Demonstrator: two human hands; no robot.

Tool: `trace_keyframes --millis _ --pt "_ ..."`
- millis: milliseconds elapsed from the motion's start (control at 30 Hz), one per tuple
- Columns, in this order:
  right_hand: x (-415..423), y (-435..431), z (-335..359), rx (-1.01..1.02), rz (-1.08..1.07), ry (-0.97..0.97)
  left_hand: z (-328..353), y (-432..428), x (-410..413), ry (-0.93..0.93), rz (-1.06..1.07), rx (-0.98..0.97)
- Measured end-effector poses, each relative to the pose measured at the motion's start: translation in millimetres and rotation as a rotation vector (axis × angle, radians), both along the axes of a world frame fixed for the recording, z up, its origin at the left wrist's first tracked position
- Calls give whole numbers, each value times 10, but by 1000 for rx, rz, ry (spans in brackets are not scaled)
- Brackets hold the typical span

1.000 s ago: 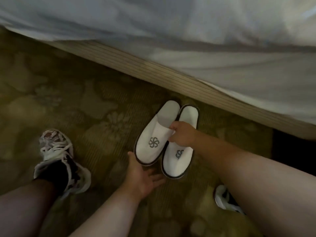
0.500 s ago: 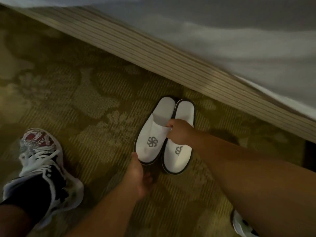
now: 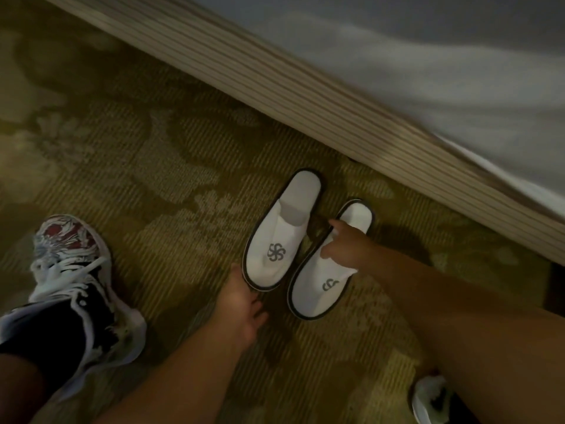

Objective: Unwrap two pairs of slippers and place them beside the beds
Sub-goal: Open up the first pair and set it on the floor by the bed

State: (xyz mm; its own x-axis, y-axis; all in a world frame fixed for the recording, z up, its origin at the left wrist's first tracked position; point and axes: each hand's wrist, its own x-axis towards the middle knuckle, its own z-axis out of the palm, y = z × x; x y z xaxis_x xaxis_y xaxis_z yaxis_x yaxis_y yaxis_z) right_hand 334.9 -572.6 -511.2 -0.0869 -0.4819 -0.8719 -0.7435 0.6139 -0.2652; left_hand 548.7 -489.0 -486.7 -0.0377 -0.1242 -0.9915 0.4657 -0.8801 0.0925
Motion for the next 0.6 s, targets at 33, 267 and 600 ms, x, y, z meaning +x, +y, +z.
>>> trace_keyframes --millis 33,267,600 --pt "-10 -58 15 -3 59 52 6 -12 -3 -4 12 -2" --pt "32 -994 325 -215 -19 -38 -3 -80 -15 19 165 -17" --pt "410 -1539 231 3 16 -36 -5 -43 -164 146 316 -82"
